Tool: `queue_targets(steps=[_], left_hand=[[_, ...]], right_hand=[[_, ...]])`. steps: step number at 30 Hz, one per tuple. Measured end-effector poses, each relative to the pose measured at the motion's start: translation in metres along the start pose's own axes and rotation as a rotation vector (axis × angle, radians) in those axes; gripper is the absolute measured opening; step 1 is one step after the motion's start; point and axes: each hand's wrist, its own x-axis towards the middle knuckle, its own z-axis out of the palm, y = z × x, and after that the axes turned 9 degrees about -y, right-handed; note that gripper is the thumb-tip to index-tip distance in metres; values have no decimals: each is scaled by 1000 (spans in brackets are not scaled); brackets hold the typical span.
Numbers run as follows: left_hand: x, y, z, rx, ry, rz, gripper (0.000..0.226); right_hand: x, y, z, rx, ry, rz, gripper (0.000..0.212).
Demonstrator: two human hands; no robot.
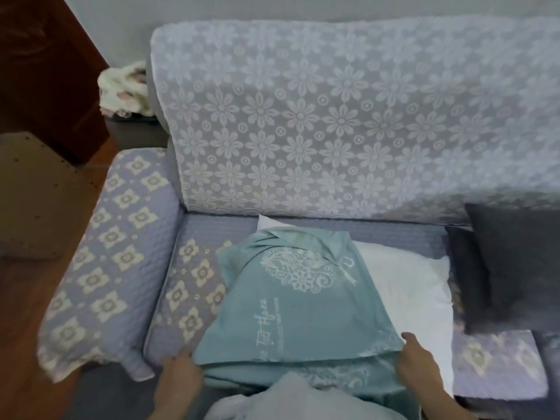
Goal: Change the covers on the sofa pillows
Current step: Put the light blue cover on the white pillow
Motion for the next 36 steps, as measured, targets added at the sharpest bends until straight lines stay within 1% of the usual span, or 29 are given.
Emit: queue_targets(steps=[2, 4, 6, 7, 8, 11, 12, 13, 14, 15, 16, 17, 18, 19, 21, 22, 24, 27, 28, 30, 31, 32, 33, 34, 35, 36], left_hand=[[4, -6, -1, 141, 14, 8, 36], [6, -11, -2, 341, 56, 22, 44], [-2, 1, -1, 445, 27, 1, 47], [-4, 14, 2, 460, -2, 47, 49], [-8, 34, 4, 427, -45, 132, 57], [-34, 116, 17, 131, -265, 586, 95], [-50, 147, 21, 82, -310, 695, 102], [-65, 175, 24, 85, -308, 745, 102], [-76, 195, 25, 119, -258, 742, 97], [-84, 207, 22, 189, -145, 740, 88], [-86, 212, 16, 277, -9, 750, 76], [-83, 211, 10, 337, 89, 761, 62], [-79, 206, 4, 314, 128, 770, 50], [-73, 200, -2, 225, 127, 778, 44], [-74, 195, -12, 9, 136, 805, 44], [-79, 195, -18, -106, 166, 818, 44], [-94, 201, -31, -307, 178, 828, 39], [-121, 208, -54, -460, 117, 842, 29], [-132, 211, -64, -487, 98, 863, 26], [-152, 216, -81, -506, 8, 915, 18], [-162, 217, -89, -480, -66, 932, 12], [-168, 216, -94, -405, -161, 930, 12], [-172, 214, -96, -261, -240, 888, 23], [-171, 210, -96, -55, -266, 831, 39], [-167, 207, -94, 159, -240, 774, 49], [-160, 206, -90, 300, -179, 734, 45]], right_hand=[[-13, -9, -6, 89, 15, -70, 40], [-25, -23, -15, 190, 44, -145, 33], [-37, -38, -27, 232, 67, -235, 29], [-44, -46, -33, 245, 66, -281, 28], [-52, -55, -39, 254, 62, -330, 30], [-81, -81, -59, 251, 24, -430, 31], [-91, -89, -65, 234, 4, -447, 30], [-97, -96, -70, 212, -10, -463, 33], [-103, -101, -73, 187, -17, -472, 39], [-107, -105, -75, 161, -15, -483, 44], [-110, -108, -77, 141, -11, -493, 47], [-112, -109, -79, 123, -8, -502, 49], [-114, -109, -81, 102, -3, -507, 50], [-114, -107, -84, 72, 8, -507, 52], [-109, -98, -90, -20, 63, -478, 56], [-105, -94, -93, -78, 92, -455, 58], [-101, -86, -95, -193, 119, -424, 60], [-95, -81, -92, -313, 158, -422, 66], [-94, -82, -91, -322, 165, -439, 69], [-95, -84, -91, -297, 140, -477, 69], [-97, -86, -94, -239, 120, -506, 69], [-100, -87, -98, -155, 129, -539, 69], [-103, -88, -102, -57, 179, -585, 70], [-106, -88, -106, 40, 269, -644, 70], [-112, -90, -110, 109, 386, -725, 70], [-116, -92, -113, 144, 501, -812, 69]])
